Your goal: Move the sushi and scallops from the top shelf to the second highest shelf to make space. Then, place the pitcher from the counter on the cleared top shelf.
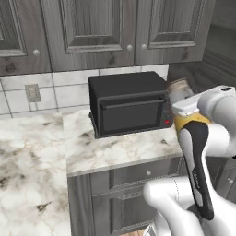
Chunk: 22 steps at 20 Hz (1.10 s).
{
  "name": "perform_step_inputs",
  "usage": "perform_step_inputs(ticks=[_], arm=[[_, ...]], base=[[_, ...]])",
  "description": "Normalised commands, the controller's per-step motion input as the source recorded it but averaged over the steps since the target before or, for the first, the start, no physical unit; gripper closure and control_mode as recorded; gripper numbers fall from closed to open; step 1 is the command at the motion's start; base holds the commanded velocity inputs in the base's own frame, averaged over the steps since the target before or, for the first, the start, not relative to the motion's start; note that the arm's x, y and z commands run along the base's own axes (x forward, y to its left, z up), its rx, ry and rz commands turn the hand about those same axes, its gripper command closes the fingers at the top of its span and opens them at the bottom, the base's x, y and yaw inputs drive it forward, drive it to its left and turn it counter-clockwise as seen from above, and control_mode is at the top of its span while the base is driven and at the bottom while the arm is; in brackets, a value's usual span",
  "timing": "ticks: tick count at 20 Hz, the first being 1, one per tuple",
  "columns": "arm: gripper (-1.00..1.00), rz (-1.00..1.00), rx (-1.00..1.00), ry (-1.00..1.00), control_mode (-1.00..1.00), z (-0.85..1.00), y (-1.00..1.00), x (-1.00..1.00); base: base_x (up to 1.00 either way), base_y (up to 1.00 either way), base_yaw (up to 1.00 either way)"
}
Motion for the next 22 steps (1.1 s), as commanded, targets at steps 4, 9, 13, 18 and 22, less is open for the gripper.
perform_step_inputs(ticks=[4,9,13,18,22], arm=[[1.00,0.07,0.01,-0.10,-1.00,1.00,0.00,-0.99],[1.00,0.06,0.01,-0.07,-1.00,0.52,0.00,-0.86],[1.00,0.00,0.00,0.01,-1.00,0.00,0.00,-0.12],[1.00,0.00,0.00,0.01,-1.00,0.00,0.00,0.01],[1.00,0.00,0.00,0.03,-1.00,0.00,0.03,0.03]], base=[[0.00,0.00,0.00],[0.00,0.00,0.00],[0.00,0.00,0.00],[0.00,0.00,0.00],[0.00,0.00,0.00]])
